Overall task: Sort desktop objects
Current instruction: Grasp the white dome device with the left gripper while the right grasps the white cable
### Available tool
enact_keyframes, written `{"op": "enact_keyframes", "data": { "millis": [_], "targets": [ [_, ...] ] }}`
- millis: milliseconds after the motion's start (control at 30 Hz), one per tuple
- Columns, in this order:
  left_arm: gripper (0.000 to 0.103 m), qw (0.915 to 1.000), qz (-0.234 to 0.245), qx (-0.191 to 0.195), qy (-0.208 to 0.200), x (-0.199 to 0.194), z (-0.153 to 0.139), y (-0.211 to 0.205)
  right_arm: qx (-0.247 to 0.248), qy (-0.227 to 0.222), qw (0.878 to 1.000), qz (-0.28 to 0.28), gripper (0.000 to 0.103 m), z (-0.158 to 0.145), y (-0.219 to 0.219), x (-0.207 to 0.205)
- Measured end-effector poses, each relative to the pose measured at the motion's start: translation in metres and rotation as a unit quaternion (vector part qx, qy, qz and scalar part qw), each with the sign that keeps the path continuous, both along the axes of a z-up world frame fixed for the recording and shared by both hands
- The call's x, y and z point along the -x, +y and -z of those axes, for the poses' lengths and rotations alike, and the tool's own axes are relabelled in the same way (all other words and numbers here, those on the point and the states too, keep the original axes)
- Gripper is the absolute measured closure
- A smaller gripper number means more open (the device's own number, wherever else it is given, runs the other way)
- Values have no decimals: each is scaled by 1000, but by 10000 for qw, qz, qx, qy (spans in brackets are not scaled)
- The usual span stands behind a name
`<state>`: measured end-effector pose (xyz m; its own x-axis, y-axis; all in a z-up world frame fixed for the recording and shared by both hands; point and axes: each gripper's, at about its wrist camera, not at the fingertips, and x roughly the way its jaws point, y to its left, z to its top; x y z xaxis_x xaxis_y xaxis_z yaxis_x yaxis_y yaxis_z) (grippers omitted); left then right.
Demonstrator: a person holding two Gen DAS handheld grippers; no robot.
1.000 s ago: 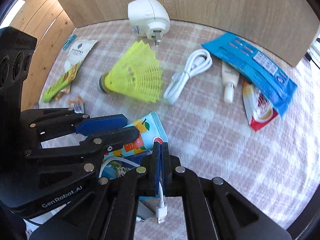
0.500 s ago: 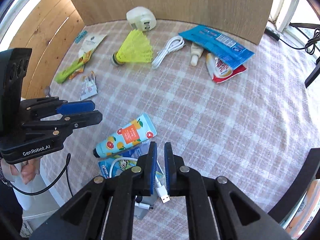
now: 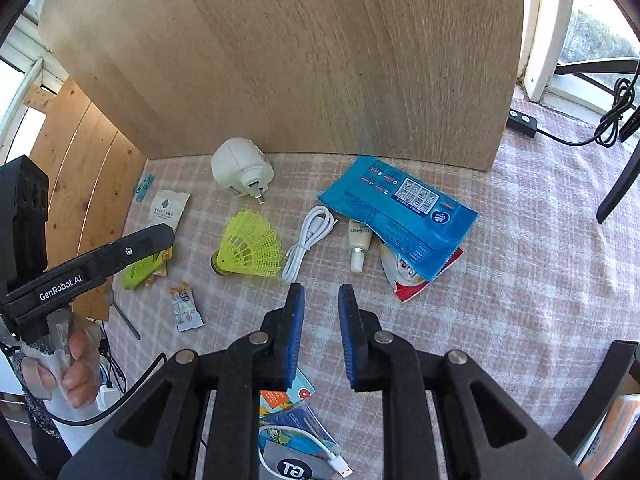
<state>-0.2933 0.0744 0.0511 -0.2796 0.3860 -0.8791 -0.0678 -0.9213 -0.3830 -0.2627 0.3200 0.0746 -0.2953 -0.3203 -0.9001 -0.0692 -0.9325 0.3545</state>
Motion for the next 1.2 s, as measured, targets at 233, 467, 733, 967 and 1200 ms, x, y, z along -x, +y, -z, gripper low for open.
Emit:
{"op": "enact_keyframes", "data": {
  "millis": [233, 467, 733, 967, 1200],
  "targets": [
    [56, 9993, -244, -127, -247, 37, 22, -2, 208, -351, 9991, 97, 85, 28, -11, 26],
    [55, 9967, -642, -376, -340, 60, 39, -9, 343, -626, 9973, 197, 83, 54, -24, 45],
    [55, 9962, -620, -461, -398, 76, 51, 4, 180, -772, 9966, 241, 83, 69, -29, 55],
    [58, 9971, -487, -415, -414, 83, 60, 25, 0, -745, 9971, 122, 83, 74, -40, 60],
    [64, 9980, -510, -241, -276, 82, 59, 37, -381, -554, 9977, -77, 83, 71, -55, 63]
  ]
}}
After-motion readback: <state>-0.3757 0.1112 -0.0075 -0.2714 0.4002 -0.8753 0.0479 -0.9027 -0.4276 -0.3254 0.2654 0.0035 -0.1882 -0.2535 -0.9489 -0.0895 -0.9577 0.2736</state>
